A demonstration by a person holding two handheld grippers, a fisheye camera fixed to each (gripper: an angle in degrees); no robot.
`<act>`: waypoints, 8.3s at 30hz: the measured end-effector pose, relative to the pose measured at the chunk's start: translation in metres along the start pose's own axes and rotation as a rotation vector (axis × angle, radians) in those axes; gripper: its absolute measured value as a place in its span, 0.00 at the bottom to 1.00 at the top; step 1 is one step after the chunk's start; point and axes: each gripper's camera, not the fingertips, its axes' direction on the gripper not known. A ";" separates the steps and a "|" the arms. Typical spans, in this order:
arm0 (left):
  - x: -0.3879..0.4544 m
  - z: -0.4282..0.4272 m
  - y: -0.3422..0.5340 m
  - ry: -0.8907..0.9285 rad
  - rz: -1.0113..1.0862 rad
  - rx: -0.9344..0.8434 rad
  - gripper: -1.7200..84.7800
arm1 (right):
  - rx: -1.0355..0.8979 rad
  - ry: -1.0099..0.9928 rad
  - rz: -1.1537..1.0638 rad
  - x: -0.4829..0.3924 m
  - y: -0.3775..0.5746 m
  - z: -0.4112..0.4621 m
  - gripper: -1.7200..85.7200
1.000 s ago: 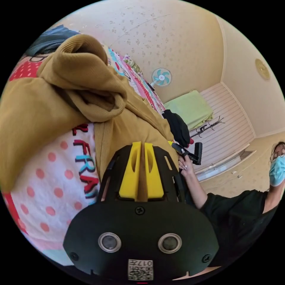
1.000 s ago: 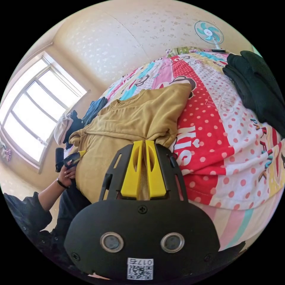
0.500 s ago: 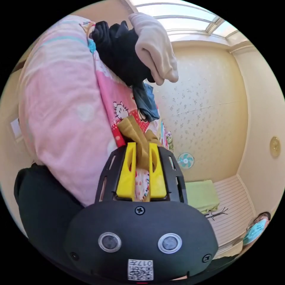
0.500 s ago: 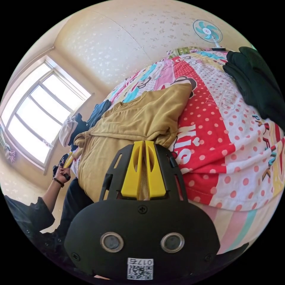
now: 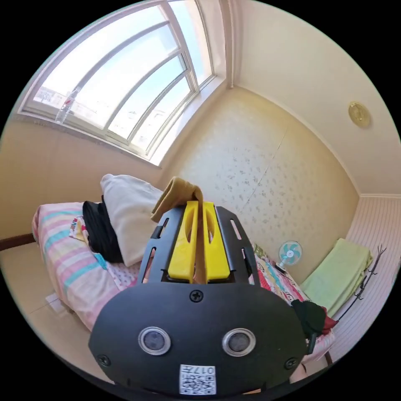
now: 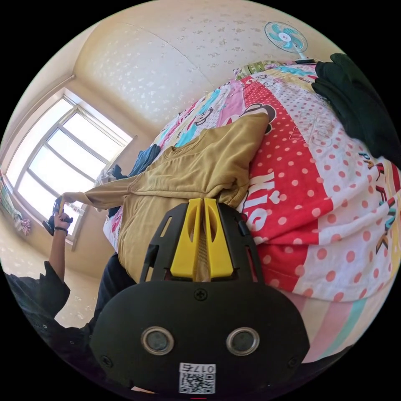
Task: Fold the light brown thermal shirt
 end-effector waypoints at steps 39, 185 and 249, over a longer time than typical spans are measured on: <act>0.024 0.079 0.559 0.241 0.599 -1.018 0.10 | -0.569 0.444 -0.772 -0.042 -0.213 0.041 0.17; -0.012 0.072 0.261 0.314 0.097 -0.969 0.10 | -0.052 0.069 0.039 0.017 -0.028 -0.113 0.11; 0.246 0.051 0.694 0.831 0.445 -1.159 0.08 | 0.706 0.197 0.149 -0.069 0.049 -0.157 0.02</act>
